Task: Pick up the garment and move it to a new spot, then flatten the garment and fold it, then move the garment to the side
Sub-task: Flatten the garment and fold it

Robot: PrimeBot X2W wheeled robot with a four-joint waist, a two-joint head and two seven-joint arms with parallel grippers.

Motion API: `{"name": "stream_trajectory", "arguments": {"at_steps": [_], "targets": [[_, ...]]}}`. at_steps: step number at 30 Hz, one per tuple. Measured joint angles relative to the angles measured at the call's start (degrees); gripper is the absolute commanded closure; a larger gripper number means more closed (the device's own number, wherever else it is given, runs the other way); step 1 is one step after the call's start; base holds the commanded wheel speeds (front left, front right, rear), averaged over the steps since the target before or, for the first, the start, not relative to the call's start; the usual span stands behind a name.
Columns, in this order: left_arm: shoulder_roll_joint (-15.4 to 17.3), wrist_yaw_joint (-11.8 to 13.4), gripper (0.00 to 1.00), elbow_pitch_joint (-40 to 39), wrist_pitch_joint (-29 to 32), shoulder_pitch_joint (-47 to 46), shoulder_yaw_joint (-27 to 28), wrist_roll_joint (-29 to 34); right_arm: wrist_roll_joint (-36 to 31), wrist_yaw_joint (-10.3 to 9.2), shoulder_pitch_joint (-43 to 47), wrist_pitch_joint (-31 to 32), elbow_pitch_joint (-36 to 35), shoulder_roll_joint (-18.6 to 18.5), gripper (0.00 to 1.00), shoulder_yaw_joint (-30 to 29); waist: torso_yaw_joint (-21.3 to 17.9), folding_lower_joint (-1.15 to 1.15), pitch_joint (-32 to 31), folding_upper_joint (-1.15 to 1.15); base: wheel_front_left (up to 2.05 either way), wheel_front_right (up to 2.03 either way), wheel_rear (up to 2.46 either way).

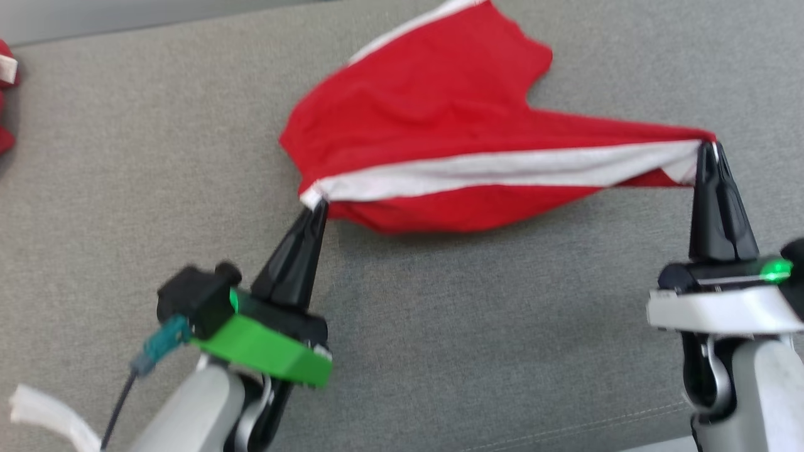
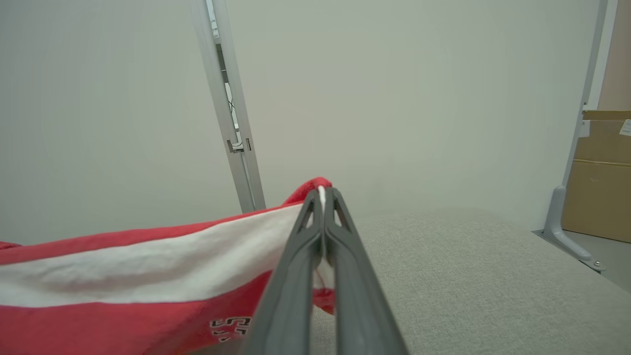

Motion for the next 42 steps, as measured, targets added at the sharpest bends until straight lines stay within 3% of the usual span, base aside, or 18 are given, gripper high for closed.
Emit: {"name": "stream_trajectory", "arguments": {"at_steps": [9,16,26,35,42], "targets": [[1.82,4.77,1.0,-12.56,1.02,15.16,-1.81,-0.93,-0.24,0.0,13.3,0.0,-8.23,-0.02,1.0,-1.65,0.36,0.0,-6.87,0.0,0.0,0.0,0.0],[-0.66,5.47,1.0,-11.15,2.48,17.58,-3.38,-3.99,-3.93,0.0,14.16,0.01,-3.54,-0.02,1.0,-2.58,1.96,0.0,-7.55,0.0,0.0,0.0,0.0],[-8.23,5.08,1.0,-1.05,3.36,11.54,-2.46,-8.17,-7.89,0.0,-0.19,0.4,8.95,-0.66,1.0,-3.01,4.92,0.0,-2.78,0.0,0.0,0.0,0.0],[-12.8,5.08,1.0,7.45,3.56,2.15,0.66,-11.32,-8.06,0.01,-18.31,3.9,24.26,-7.35,1.0,0.88,8.49,0.0,1.86,0.0,0.0,0.0,0.0],[-14.75,4.59,1.0,11.89,3.97,-3.02,-0.18,-13.74,-6.61,0.01,-30.08,4.87,37.01,-12.05,1.0,6.5,11.92,0.0,5.04,0.0,0.0,0.0,0.0]]}}
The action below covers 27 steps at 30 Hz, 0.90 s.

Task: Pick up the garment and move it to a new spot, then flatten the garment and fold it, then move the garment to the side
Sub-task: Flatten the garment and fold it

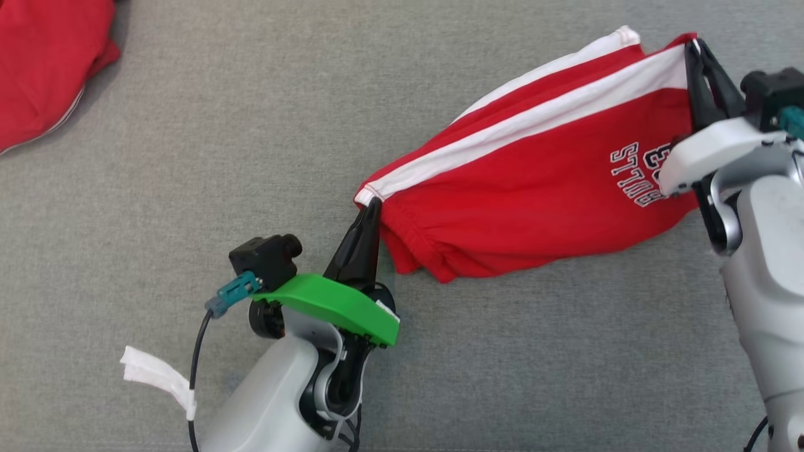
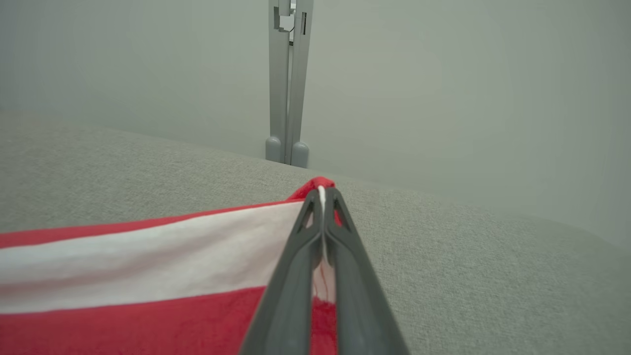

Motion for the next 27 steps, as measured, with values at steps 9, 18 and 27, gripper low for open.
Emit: {"name": "stream_trajectory", "arguments": {"at_steps": [9,18,27], "targets": [[-0.79,0.15,1.0,1.74,-0.35,-3.44,-2.43,-2.0,2.44,0.01,-10.99,0.1,13.45,-2.4,1.0,5.41,3.24,0.0,3.03,0.0,0.0,0.0,0.0],[-0.6,2.36,0.0,-0.75,-0.51,-4.41,-5.16,-0.38,4.14,0.01,-16.66,-1.02,23.49,-2.67,0.0,7.83,4.22,0.0,3.51,0.0,0.0,0.0,0.0],[5.73,7.53,0.0,-8.57,-2.04,-0.32,-4.6,4.74,5.11,0.01,-17.94,-3.57,28.2,-4.04,0.0,9.35,3.97,0.0,1.93,0.0,0.0,0.0,0.0]]}}
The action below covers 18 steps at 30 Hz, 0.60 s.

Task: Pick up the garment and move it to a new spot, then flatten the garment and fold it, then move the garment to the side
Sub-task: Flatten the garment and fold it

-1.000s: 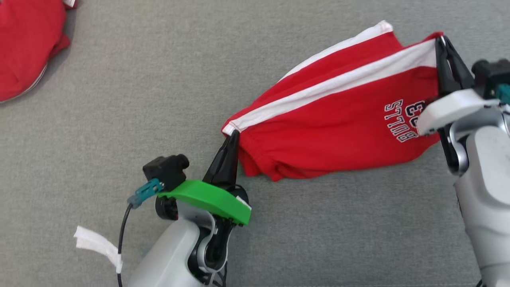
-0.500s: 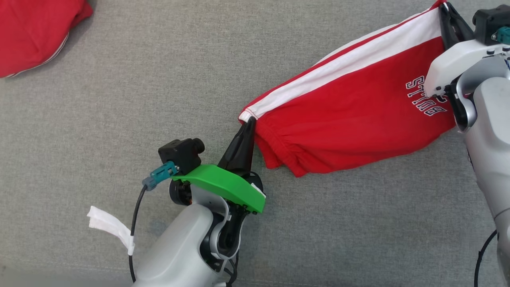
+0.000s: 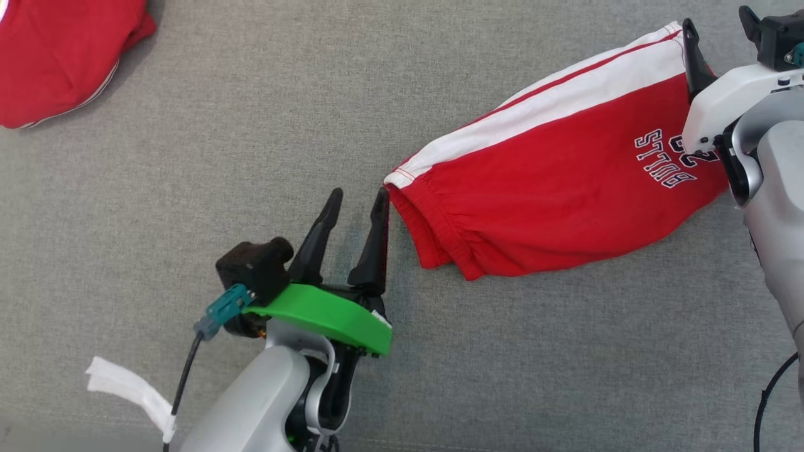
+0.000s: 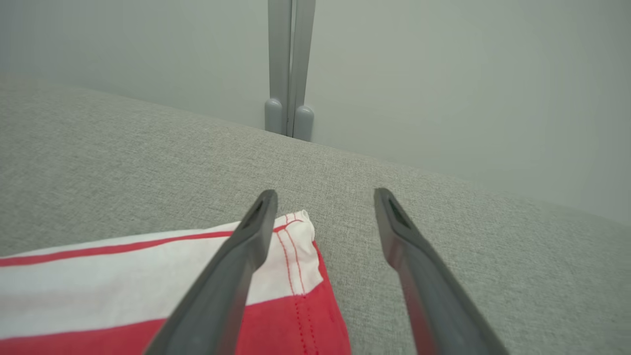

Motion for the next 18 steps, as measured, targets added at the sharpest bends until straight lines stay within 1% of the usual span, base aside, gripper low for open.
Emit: {"name": "stream_trajectory", "arguments": {"at_steps": [3,6,9,13,18], "targets": [[1.68,1.19,0.0,-2.43,-0.49,2.19,1.08,0.64,0.41,0.0,0.0,-0.47,0.71,-0.55,0.0,0.54,-0.03,0.0,-0.88,0.0,0.0,0.0,0.0],[3.64,2.22,0.0,-3.67,-0.98,3.51,2.21,2.54,0.92,0.0,0.08,-0.55,1.46,-1.45,0.0,1.8,-0.06,0.0,-1.97,0.0,0.0,0.0,0.0],[4.67,3.03,0.0,-4.24,-1.43,4.6,3.53,3.83,2.24,0.0,0.53,1.27,2.75,-2.03,0.0,3.76,-0.06,0.0,-3.29,0.0,0.0,0.0,0.0],[4.91,3.65,0.0,-4.78,-1.57,5.5,5.41,5.39,5.87,0.0,1.76,7.17,3.72,-3.03,0.0,7.45,0.09,0.0,-5.03,0.0,0.0,0.0,0.0],[4.66,4.05,0.0,-4.92,-1.75,6.59,8.04,6.57,13.26,0.0,4.13,16.52,3.03,-3.8,0.0,11.58,0.82,0.0,-5.83,0.0,0.0,0.0,0.0]]}}
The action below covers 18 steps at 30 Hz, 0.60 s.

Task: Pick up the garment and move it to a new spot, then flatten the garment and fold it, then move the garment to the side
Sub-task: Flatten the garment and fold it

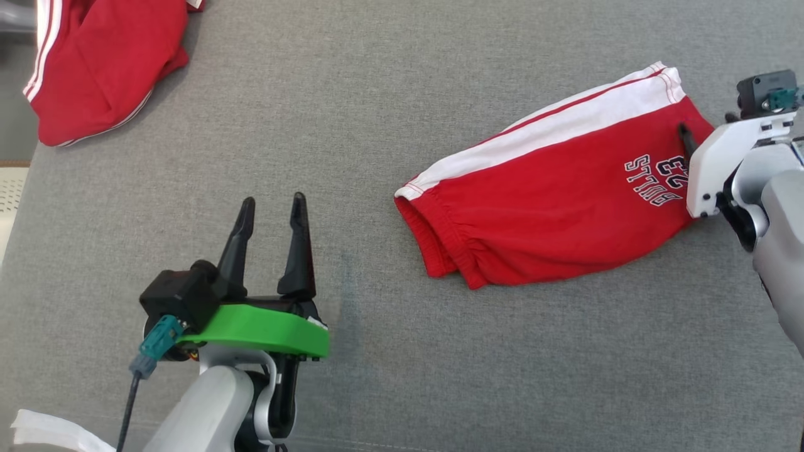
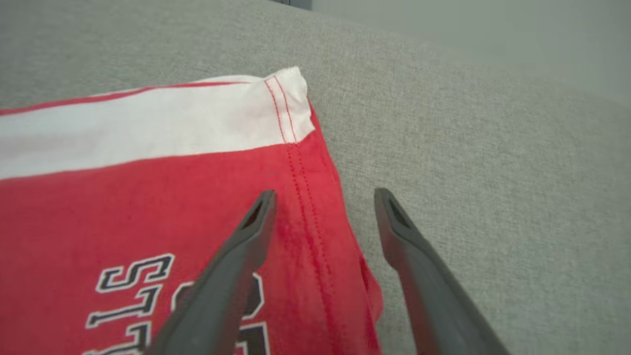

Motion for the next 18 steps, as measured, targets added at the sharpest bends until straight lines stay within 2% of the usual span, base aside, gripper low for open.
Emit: {"name": "stream_trajectory", "arguments": {"at_steps": [3,11,12,13,14,15,18], "targets": [[-0.44,0.09,0.0,-0.14,-0.01,0.18,1.92,1.21,3.82,0.0,1.34,4.31,-1.49,-1.34,0.0,1.94,0.47,0.0,0.43,0.0,0.0,0.0,0.0],[-2.08,-1.07,0.0,0.08,-0.08,1.42,5.56,3.45,10.82,0.03,2.37,9.34,-4.58,-5.04,0.01,4.11,1.61,0.0,1.56,0.0,0.0,0.0,0.0],[-2.21,-1.42,0.0,0.24,-0.08,1.57,5.91,3.59,11.43,0.03,2.53,9.53,-4.9,-5.31,0.38,4.42,1.67,0.0,1.53,0.0,0.0,0.0,0.0],[-2.3,-1.48,0.0,0.46,-0.08,1.8,6.24,3.77,11.91,0.03,2.7,9.85,-5.21,-5.49,0.62,4.79,1.67,0.0,1.45,0.0,0.0,0.0,0.0],[-2.37,-1.67,0.0,0.65,-0.08,2.08,6.55,4.05,12.32,0.03,2.92,10.04,-5.45,-5.66,0.89,5.15,1.63,0.0,1.35,0.0,0.0,0.0,0.0],[-2.43,-1.9,0.0,0.82,-0.09,2.27,6.75,4.2,12.65,0.03,3.11,10.23,-5.67,-5.69,1.0,5.46,1.58,0.0,1.25,0.0,0.0,0.0,0.0],[-2.49,-2.29,0.0,1.29,-0.09,2.37,7.15,5.19,13.88,0.05,3.61,9.67,-6.45,-5.55,1.0,6.31,1.15,0.0,0.84,0.0,0.0,0.0,0.0]]}}
